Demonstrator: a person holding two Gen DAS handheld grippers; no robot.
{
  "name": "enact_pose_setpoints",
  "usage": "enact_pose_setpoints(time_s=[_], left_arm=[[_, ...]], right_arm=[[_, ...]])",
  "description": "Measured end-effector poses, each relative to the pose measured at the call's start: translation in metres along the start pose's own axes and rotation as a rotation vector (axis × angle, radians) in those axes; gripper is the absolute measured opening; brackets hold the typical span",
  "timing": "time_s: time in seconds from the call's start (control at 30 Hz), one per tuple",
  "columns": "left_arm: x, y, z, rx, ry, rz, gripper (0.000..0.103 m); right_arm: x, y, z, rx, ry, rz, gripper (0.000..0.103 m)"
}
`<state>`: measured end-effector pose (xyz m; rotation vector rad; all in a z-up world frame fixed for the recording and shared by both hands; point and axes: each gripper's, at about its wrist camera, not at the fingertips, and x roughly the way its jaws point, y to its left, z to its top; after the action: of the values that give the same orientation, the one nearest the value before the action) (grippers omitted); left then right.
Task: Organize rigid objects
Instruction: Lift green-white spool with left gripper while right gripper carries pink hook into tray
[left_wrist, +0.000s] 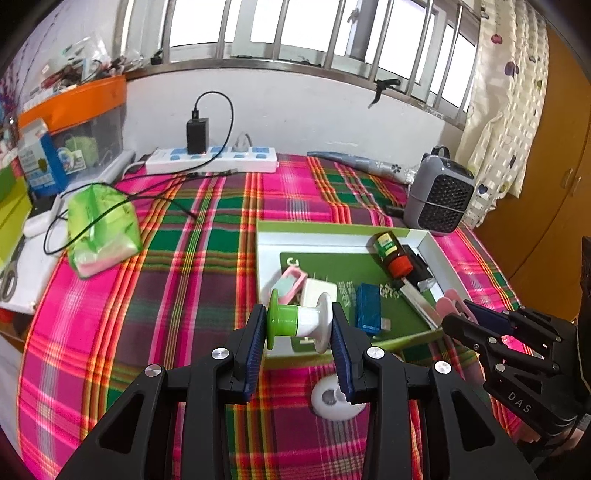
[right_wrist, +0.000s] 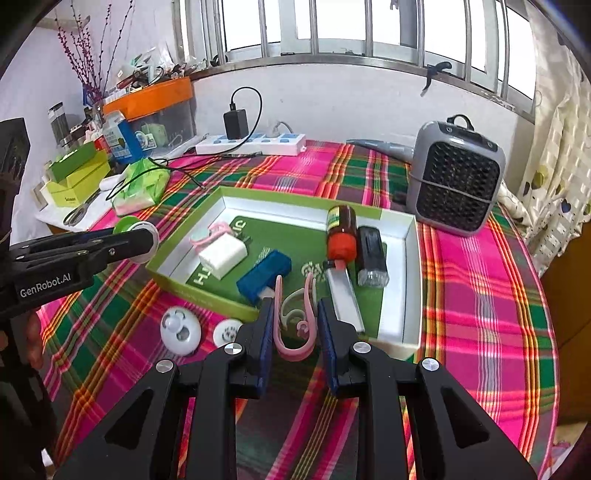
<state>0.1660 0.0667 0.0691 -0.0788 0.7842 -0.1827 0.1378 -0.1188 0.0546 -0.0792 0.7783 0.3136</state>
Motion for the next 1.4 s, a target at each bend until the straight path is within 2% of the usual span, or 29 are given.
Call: enact_pose_setpoints(time_s=[0.77, 1.03, 1.4], left_arm=[[0.065, -0.002, 0.041, 0.02, 0.057, -0.012, 0.033], [0.084, -0.001, 0.053, 0.03, 0.066, 0.008, 0.033], [0.107, -0.003, 0.059, 0.05, 0.102, -0.003, 0.033]], right_arm=[[0.055, -0.009, 0.05, -0.027, 0.045, 0.027, 0.025], [0.078, -0.01, 0.056, -0.037, 0.076, 0.042, 0.025], [0.097, -0.012, 0.064, -0.045, 0.099, 0.046, 0.025]])
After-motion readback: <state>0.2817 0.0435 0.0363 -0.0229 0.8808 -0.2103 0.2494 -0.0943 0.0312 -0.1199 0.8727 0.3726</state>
